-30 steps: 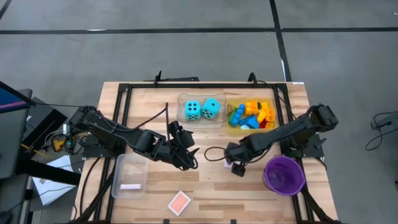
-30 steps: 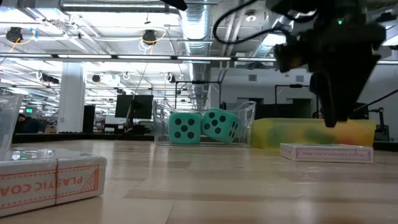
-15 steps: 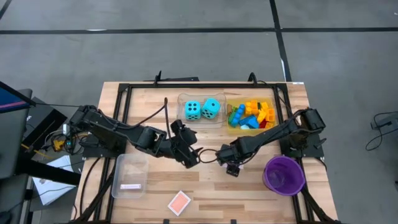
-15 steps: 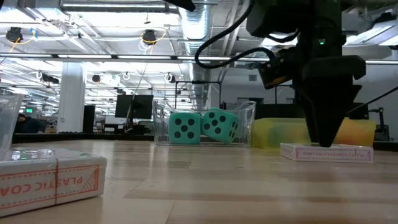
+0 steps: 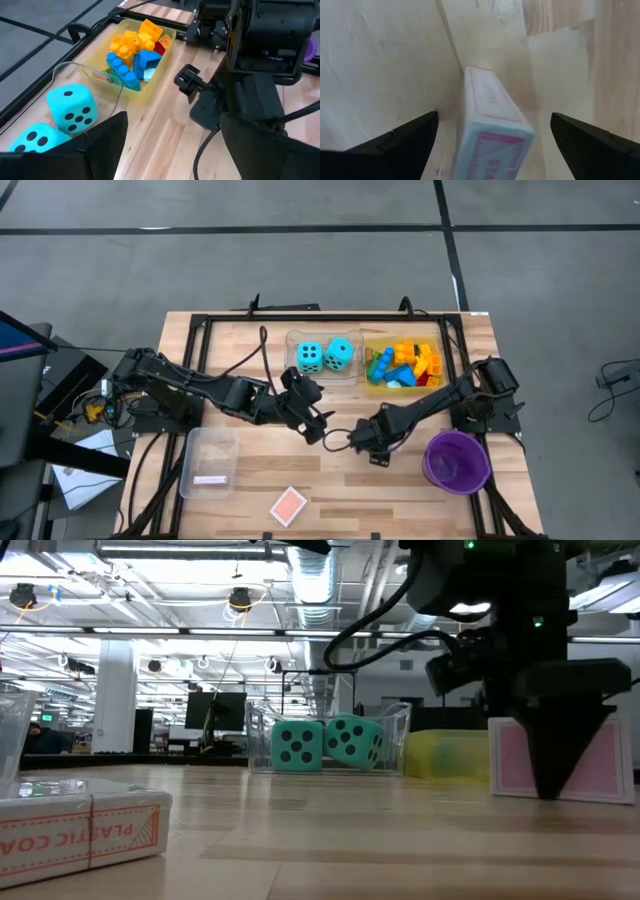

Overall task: Pick & Place Toys
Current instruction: Put the pink deck of cards into the white transparent bin

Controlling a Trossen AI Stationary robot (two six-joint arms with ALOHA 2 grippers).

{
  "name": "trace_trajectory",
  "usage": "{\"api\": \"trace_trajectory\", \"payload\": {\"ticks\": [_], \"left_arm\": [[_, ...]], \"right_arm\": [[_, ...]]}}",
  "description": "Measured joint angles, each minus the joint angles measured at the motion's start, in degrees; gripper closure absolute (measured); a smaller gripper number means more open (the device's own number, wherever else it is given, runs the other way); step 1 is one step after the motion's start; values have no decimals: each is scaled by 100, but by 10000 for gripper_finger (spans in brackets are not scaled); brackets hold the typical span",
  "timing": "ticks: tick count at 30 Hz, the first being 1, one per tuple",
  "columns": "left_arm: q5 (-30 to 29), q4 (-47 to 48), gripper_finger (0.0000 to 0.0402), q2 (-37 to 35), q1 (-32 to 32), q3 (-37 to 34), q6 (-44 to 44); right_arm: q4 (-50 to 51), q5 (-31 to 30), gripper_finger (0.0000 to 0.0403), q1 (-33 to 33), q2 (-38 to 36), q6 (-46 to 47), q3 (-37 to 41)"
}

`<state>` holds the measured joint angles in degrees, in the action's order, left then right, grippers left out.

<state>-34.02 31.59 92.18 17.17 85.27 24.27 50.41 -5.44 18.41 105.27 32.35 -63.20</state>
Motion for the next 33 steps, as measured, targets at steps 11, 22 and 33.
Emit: {"api": "trace_trajectory", "payload": {"ticks": [11,22,33], "left_arm": [[2,0,88,0,0,0,0],[2,17,88,0,0,0,-2],[2,37,88,0,0,0,-170]], "right_arm": [[-189,-19,25,-27,3,310,2],[-89,-17,26,-244,-651,1007,-28],[227,228,26,368,-1040,1529,-28]]}}
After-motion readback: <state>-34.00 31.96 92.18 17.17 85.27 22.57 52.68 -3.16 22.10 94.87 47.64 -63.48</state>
